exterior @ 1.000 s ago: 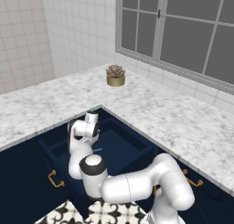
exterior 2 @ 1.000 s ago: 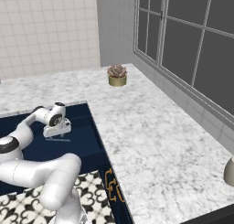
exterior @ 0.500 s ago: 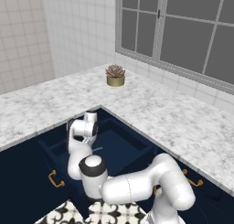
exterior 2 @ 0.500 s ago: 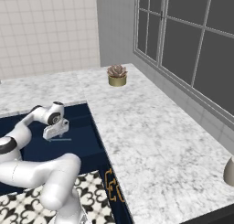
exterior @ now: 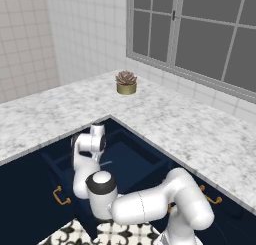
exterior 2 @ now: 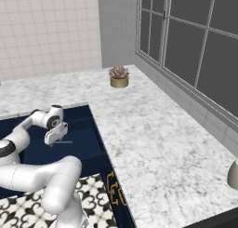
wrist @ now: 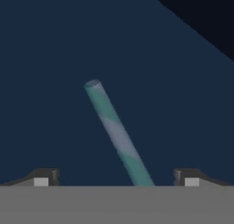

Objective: Take a straw from the drawer in front and place it inside the glass cup on the dining counter.

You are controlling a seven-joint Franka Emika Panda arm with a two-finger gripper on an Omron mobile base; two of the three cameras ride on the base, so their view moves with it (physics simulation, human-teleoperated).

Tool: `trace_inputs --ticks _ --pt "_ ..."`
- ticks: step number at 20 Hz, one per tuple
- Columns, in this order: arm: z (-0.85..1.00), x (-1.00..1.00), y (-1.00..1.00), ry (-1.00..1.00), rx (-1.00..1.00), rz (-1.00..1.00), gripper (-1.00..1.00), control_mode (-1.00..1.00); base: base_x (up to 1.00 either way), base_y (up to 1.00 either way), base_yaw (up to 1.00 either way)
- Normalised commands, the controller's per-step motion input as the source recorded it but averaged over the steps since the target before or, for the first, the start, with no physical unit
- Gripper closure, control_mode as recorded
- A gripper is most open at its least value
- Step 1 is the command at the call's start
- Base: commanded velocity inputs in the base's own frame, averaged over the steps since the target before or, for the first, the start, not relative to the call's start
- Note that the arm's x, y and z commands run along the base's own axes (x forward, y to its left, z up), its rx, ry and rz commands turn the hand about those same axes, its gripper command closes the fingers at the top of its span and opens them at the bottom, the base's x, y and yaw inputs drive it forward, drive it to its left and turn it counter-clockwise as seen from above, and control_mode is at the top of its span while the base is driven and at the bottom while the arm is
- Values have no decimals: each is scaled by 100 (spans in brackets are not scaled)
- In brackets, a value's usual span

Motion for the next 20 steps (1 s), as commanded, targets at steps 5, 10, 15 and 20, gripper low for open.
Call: trace_inputs --ticks 5,10,15,20 --pt "-20 0 0 -5 0 14 -100 -100 0 0 0" --pt "-4 1 1 -8 0 11 -100 -100 0 0 0" --pt "-54 1 2 -4 0 7 -100 -100 0 0 0" --pt "-94 8 0 0 0 5 -100 -100 0 0 0"
